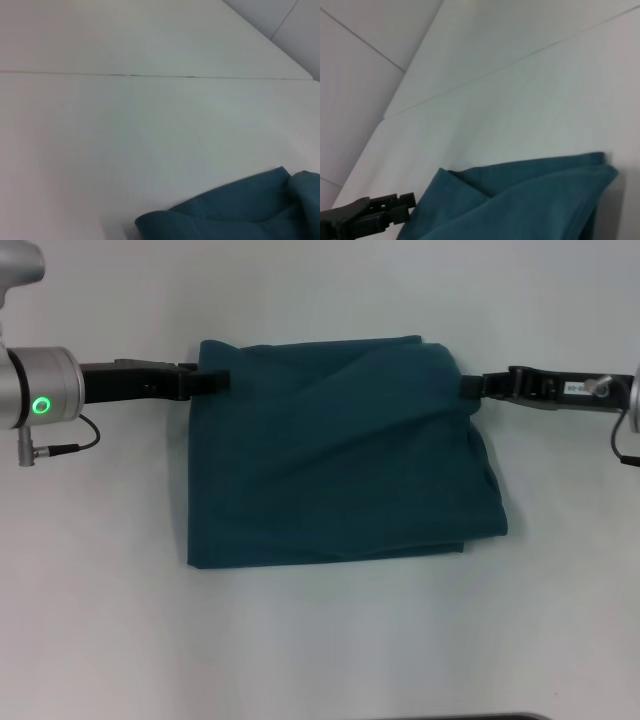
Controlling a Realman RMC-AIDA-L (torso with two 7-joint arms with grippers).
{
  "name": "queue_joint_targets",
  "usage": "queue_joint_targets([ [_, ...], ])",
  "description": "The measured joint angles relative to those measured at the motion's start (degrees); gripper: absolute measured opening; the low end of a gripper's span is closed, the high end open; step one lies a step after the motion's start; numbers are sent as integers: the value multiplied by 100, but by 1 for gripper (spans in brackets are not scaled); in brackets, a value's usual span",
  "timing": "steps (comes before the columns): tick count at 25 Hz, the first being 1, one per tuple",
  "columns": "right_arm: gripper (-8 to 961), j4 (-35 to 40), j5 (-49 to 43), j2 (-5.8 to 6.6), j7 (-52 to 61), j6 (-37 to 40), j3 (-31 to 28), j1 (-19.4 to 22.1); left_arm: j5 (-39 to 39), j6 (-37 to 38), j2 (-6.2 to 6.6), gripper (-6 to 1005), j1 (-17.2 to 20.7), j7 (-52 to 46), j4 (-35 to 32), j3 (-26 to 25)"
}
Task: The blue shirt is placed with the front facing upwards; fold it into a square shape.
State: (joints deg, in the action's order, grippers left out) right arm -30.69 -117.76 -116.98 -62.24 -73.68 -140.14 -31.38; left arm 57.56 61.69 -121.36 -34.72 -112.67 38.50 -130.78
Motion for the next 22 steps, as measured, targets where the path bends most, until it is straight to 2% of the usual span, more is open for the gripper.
queue_joint_targets([
  [10, 78, 2, 5, 22, 25, 22, -43, -23, -7, 1, -1, 545, -32, 0, -10, 8],
  [16, 98, -75, 112, 66, -4, -45, -501, 63, -9, 1, 6, 546, -27, -9, 0, 9],
  [22, 349, -358, 301, 142, -27, -547, -624, 124, 0, 238, 15, 546, -4, -32, 112, -35],
])
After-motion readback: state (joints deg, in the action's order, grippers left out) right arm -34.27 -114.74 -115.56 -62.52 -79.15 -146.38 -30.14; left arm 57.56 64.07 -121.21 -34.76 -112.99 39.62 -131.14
